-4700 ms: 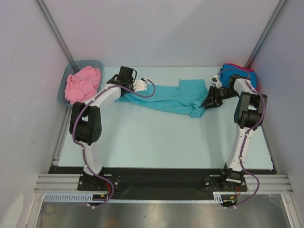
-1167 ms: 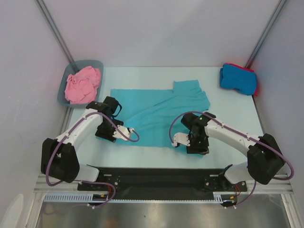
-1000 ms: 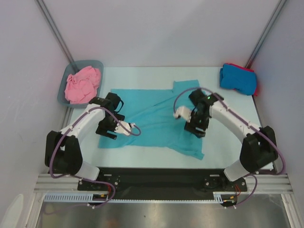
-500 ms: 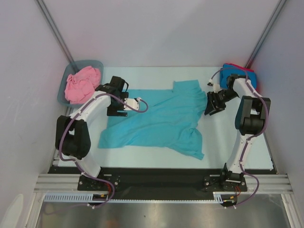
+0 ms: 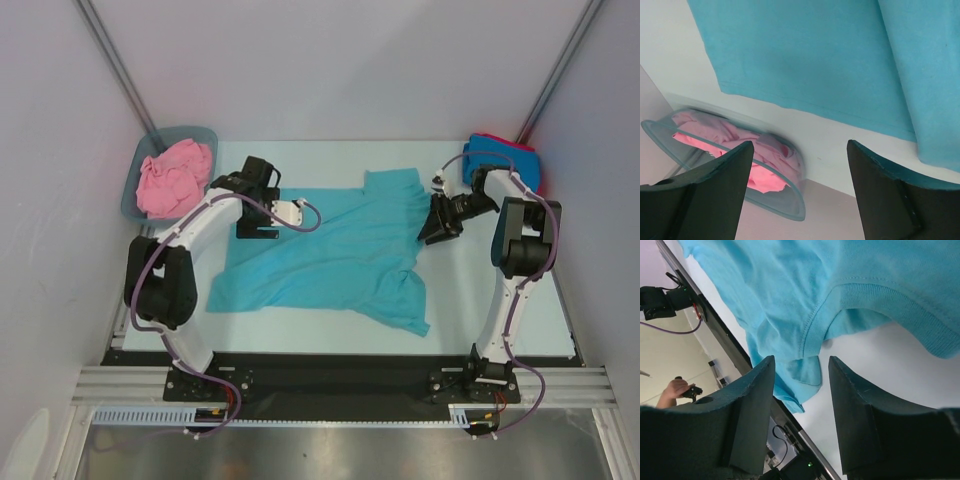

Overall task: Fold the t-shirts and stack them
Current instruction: Flatten the tshirt out

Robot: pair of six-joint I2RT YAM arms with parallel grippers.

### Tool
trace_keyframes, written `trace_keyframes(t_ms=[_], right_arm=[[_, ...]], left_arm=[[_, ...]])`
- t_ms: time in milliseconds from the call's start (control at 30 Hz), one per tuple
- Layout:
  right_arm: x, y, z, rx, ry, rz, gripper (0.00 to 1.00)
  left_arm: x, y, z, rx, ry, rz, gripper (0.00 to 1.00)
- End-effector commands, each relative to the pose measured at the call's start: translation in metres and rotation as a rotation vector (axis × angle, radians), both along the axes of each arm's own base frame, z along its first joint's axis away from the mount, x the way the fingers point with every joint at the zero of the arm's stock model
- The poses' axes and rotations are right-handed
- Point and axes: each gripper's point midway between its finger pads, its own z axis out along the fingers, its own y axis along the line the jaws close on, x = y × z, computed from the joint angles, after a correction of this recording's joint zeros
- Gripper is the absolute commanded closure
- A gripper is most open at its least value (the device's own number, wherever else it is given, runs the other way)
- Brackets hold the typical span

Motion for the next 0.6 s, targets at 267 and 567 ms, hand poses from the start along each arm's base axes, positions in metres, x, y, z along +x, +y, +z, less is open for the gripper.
trace_keyframes(t_ms=[267, 567], right_arm=[[-0.005, 0.001, -0.003, 0.027, 0.022, -0.018, 0.49], [-0.008, 0.003, -0.004, 0.030, 0.040, -0.023, 0.48]], left_arm=[[0.049, -0.006, -0.020, 0.043, -0.163, 0.045, 0.19], [0.075, -0.008, -0.061, 0.079, -0.151, 0.038, 0.19]])
